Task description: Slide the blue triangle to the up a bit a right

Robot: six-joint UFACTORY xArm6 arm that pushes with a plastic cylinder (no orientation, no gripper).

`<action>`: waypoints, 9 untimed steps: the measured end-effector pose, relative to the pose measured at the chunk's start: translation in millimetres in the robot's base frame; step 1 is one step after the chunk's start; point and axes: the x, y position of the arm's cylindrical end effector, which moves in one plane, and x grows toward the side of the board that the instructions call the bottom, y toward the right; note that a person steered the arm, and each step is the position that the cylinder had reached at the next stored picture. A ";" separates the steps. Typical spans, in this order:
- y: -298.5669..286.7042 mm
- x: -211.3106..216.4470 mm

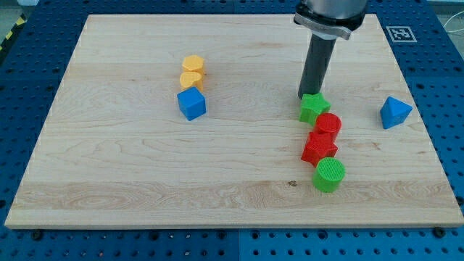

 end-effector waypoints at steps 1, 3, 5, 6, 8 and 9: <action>0.1 0.2; 33.4 -36.6; 192.4 -1.1; 221.8 17.8; 221.8 73.8; 212.9 107.5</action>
